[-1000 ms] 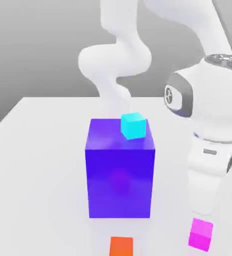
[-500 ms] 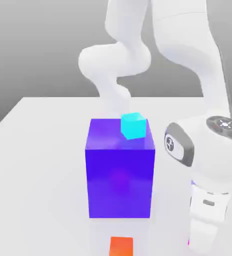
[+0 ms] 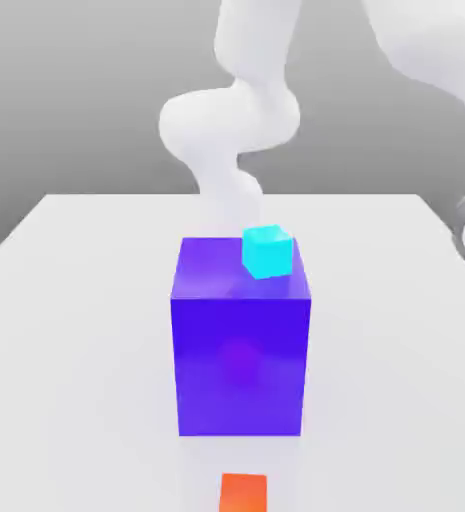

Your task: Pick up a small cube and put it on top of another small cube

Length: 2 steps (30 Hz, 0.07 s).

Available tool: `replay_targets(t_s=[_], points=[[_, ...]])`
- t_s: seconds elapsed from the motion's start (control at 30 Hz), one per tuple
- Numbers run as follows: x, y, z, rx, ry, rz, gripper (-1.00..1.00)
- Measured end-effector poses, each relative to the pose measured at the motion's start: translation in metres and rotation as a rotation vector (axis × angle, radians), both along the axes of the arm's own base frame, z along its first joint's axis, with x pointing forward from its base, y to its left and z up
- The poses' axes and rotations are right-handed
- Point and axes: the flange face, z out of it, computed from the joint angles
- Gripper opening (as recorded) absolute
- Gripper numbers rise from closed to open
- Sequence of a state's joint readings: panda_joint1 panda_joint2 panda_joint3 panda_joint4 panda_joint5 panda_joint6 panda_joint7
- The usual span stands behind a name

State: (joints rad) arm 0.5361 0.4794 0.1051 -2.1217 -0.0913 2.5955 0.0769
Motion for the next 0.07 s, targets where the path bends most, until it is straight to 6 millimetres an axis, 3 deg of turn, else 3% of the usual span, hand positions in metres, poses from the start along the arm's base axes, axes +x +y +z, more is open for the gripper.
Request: replay_targets(t_s=[0.07], points=[[0.0000, 0.0000, 0.0000, 0.000, 0.000, 0.000, 1.00]])
